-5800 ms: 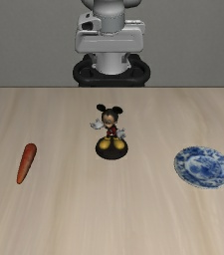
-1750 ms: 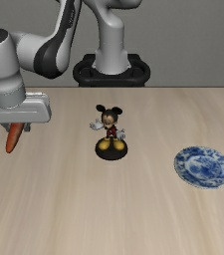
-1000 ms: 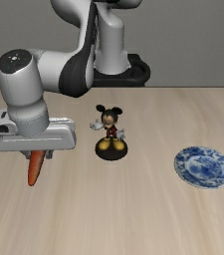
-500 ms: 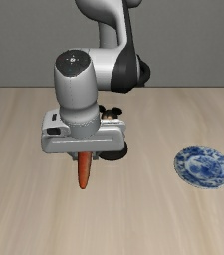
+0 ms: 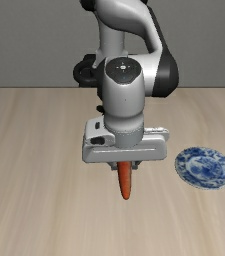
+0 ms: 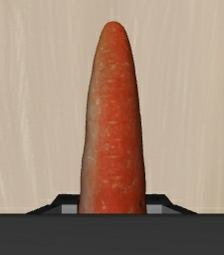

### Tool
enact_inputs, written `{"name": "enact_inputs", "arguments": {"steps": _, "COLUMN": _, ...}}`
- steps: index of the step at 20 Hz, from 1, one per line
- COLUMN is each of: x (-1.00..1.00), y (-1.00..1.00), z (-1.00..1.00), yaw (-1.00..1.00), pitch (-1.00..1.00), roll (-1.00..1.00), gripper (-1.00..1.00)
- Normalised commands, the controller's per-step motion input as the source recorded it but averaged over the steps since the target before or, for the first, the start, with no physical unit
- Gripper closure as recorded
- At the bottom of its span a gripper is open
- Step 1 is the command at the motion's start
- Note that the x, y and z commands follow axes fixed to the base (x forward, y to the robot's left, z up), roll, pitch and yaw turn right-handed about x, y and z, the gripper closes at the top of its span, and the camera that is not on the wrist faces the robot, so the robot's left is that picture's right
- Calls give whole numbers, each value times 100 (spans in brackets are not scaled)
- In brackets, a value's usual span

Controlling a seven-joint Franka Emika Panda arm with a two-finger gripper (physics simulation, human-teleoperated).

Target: Pick up the carrot and put it on the plate

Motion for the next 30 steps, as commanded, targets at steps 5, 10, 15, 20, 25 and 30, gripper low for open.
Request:
{"name": "enact_inputs", "arguments": {"steps": 5, "x": 0, "y": 100, "z": 0, "yaw": 0, "pitch": 0, "roll": 0, "gripper": 100}}
{"name": "enact_inputs", "arguments": {"steps": 10, "x": 0, "y": 100, "z": 0, "yaw": 0, "pitch": 0, "roll": 0, "gripper": 100}}
{"name": "enact_inputs", "arguments": {"steps": 15, "x": -20, "y": 80, "z": 0, "yaw": 0, "pitch": 0, "roll": 0, "gripper": 100}}
{"name": "enact_inputs", "arguments": {"steps": 20, "x": -100, "y": 0, "z": 0, "yaw": 0, "pitch": 0, "roll": 0, "gripper": 100}}
{"name": "enact_inputs", "arguments": {"steps": 25, "x": -100, "y": 0, "z": 0, "yaw": 0, "pitch": 0, "roll": 0, "gripper": 100}}
{"name": "enact_inputs", "arguments": {"steps": 30, "x": 0, "y": 40, "z": -60, "yaw": 0, "pitch": 0, "roll": 0, "gripper": 100}}
